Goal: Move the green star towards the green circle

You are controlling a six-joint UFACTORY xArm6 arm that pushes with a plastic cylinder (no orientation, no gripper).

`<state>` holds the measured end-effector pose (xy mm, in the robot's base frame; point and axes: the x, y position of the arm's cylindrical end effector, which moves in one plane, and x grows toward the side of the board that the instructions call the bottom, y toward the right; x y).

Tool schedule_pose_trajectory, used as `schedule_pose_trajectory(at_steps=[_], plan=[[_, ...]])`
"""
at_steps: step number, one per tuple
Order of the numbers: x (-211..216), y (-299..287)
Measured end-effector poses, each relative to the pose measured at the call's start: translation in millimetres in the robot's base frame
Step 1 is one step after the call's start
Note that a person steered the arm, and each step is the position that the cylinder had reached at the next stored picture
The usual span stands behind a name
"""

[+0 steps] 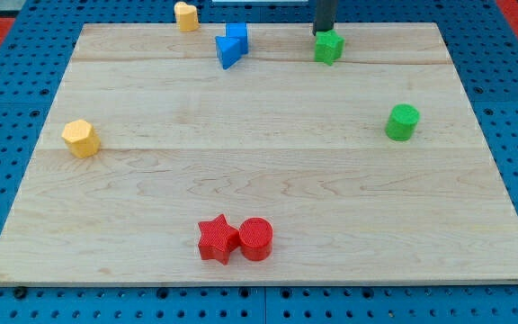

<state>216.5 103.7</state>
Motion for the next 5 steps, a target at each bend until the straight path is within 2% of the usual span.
schedule_pose_trajectory(at_steps=[2,5], plan=[[4.5,-42.2],[59.4,11.8]])
